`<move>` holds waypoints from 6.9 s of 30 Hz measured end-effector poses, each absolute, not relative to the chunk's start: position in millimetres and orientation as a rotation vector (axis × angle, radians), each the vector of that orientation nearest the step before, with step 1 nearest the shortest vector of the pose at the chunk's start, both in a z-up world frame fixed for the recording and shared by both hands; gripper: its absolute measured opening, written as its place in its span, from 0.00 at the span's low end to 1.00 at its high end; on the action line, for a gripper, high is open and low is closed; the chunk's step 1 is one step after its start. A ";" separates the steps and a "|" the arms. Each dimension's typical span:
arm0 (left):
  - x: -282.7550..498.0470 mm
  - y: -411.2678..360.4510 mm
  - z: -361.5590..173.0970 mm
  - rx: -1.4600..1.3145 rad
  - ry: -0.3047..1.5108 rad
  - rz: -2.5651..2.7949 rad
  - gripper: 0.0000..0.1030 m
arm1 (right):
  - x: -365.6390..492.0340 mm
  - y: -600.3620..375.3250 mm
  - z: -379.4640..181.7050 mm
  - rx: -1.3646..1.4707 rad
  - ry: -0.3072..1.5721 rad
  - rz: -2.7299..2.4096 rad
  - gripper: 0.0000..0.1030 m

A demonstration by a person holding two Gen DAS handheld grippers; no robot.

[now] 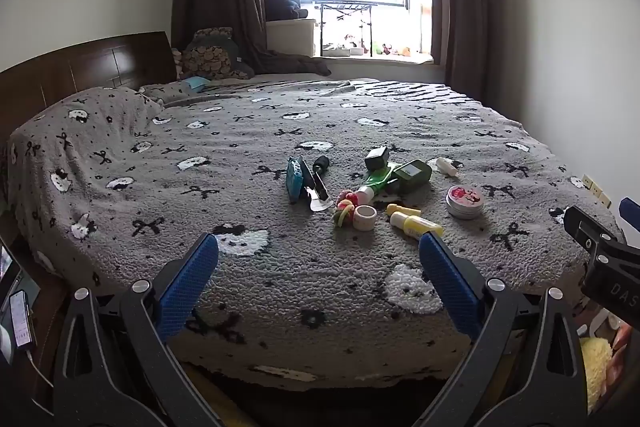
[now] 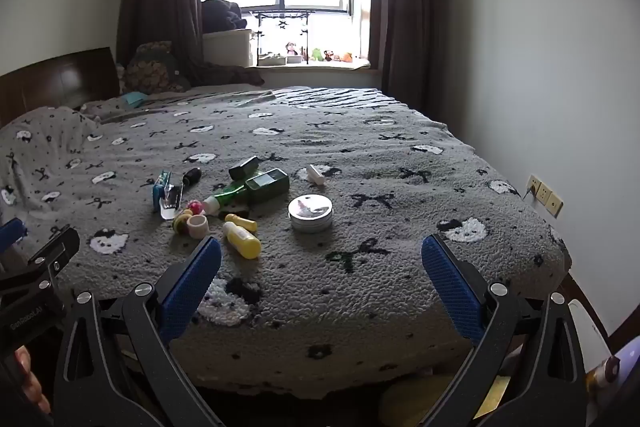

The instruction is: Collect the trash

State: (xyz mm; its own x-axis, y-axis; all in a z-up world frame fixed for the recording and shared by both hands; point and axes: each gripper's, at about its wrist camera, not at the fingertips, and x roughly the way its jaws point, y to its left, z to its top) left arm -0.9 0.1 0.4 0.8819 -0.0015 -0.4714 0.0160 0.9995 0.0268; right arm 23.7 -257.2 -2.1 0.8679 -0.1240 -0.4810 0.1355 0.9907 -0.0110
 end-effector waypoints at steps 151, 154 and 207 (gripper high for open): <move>142.1 17.1 -122.9 0.046 0.773 -0.113 0.85 | 220.9 -220.2 -148.0 0.032 0.814 0.216 0.60; 149.4 9.9 -124.8 0.043 0.780 -0.146 0.79 | 225.8 -219.6 -148.9 0.029 0.805 0.237 0.44; 132.3 -24.2 -105.0 -0.007 0.724 -0.267 0.31 | 103.0 -271.7 -87.7 0.065 0.641 0.167 0.31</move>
State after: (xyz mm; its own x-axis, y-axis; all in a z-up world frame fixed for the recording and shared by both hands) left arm 132.3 -24.2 -105.0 0.7169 -0.2440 -0.6531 0.2390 0.9660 -0.0985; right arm 103.0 -271.7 -87.7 0.7885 0.1754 -0.5894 -0.1353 0.9845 0.1120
